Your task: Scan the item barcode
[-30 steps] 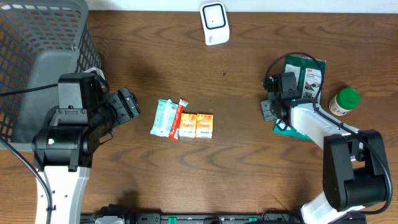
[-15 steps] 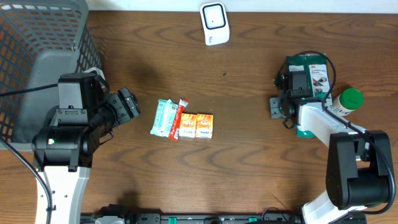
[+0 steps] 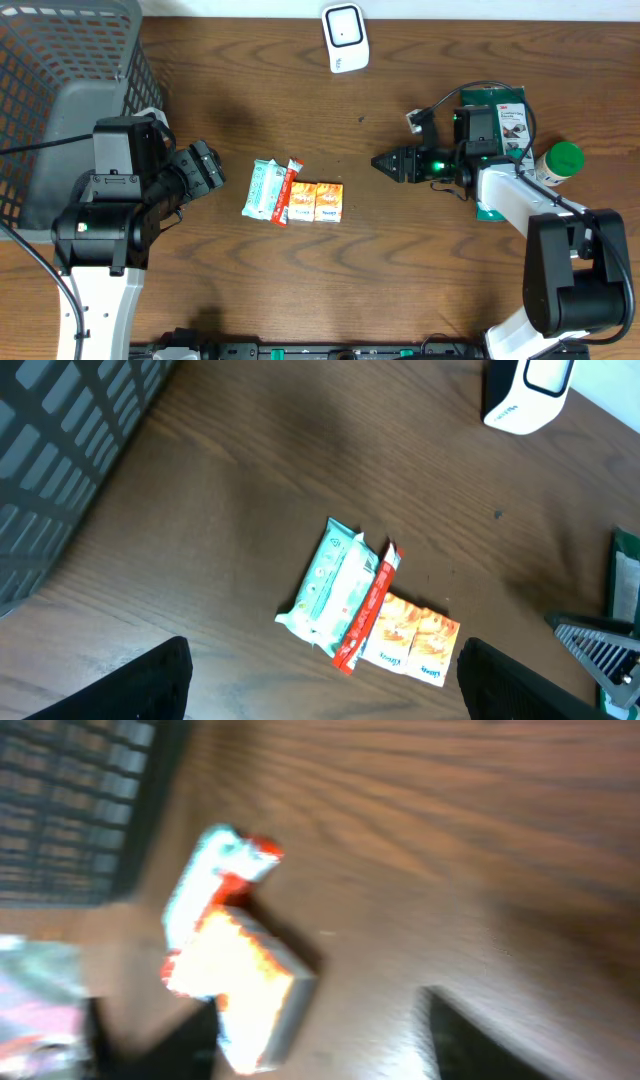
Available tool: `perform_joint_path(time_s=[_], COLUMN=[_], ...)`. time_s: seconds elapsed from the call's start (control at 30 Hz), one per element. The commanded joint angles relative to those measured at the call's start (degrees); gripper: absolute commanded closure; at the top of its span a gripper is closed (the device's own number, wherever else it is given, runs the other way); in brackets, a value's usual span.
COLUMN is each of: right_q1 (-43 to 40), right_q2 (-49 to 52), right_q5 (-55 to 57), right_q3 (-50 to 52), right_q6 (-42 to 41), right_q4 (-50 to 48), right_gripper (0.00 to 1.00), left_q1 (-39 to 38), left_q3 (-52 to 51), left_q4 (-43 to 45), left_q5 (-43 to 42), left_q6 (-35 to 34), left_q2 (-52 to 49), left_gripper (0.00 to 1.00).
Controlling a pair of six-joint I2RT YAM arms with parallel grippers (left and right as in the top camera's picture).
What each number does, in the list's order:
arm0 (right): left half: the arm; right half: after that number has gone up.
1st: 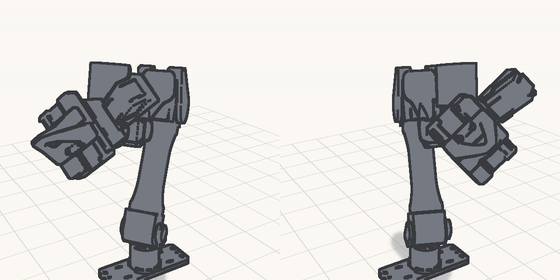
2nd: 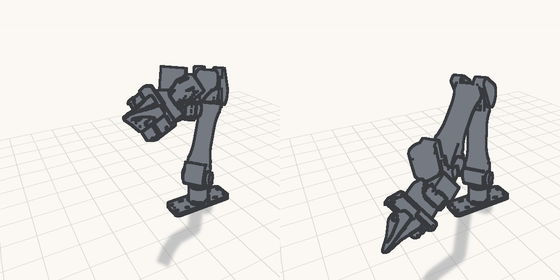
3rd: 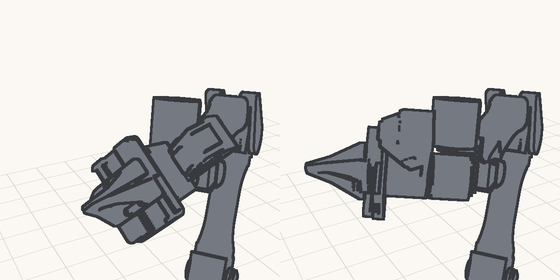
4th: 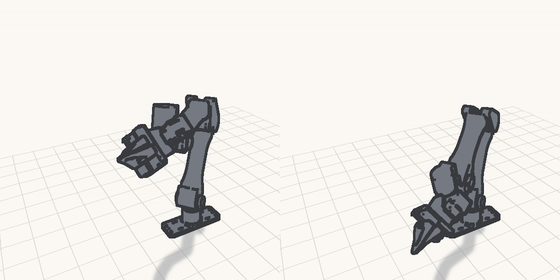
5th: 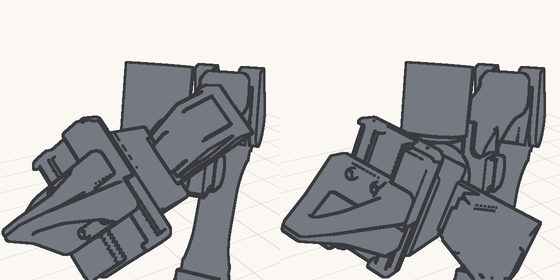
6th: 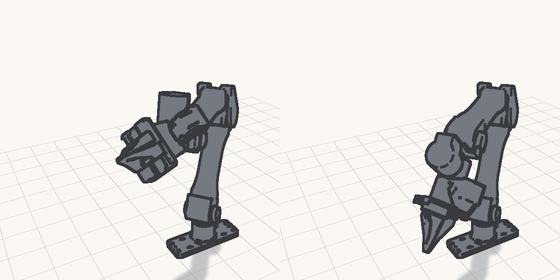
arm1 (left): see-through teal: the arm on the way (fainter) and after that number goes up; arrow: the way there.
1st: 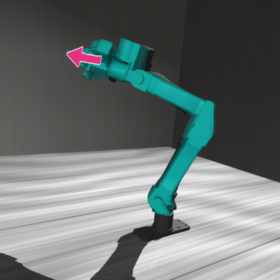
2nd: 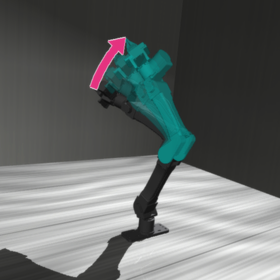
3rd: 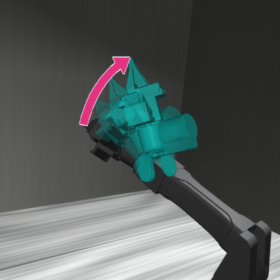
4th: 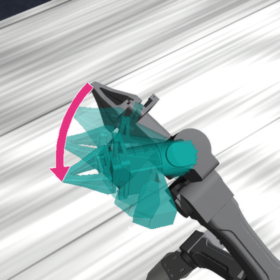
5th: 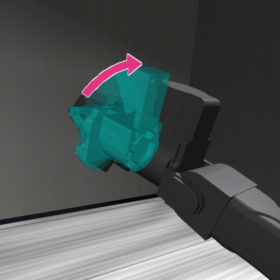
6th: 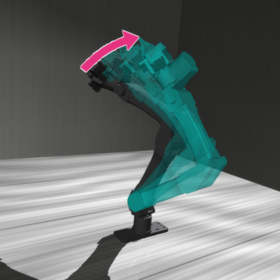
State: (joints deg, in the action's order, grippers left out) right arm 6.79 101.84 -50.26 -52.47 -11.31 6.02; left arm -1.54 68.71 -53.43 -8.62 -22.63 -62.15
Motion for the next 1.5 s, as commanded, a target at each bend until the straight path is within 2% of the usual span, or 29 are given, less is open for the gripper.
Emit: perform_joint_path(time_s=[0.0,0.2,0.33,0.53,0.97,1.47], right_q1=[2.4,11.2,17.0,22.3,24.1,23.8], right_q2=[0.3,0.3,0.3,0.4,0.5,0.5], right_q5=[-3.9,7.6,18.0,30.8,38.0,38.0], right_q3=[-0.8,-0.8,-0.8,-0.8,-0.7,-0.7], right_q6=[-8.2,-11.6,-13.9,-15.7,-15.7,-15.7], right_q4=[-0.2,-0.7,-0.2,0.9,5.6,6.8], right_gripper=[0.99,0.99,0.99,0.99,0.99,0.99], left_q1=[0.3,0.2,0.2,0.2,-0.1,-8.2], left_q3=[0.6,0.5,-0.2,-0.2,-0.2,-0.2], left_q4=[0.1,-1.5,-3.4,-6.4,-6.5,-2.3], left_q5=[0.5,0.3,0.3,0.3,-2.9,-2.9], left_q6=[0.1,-0.1,-0.1,-0.1,-0.1,0.3], left_q2=[-0.1,-0.2,-0.8,-3.4,-11.0,-15.7], left_gripper=[0.15,0.15,0.27,0.29,0.30,0.30])
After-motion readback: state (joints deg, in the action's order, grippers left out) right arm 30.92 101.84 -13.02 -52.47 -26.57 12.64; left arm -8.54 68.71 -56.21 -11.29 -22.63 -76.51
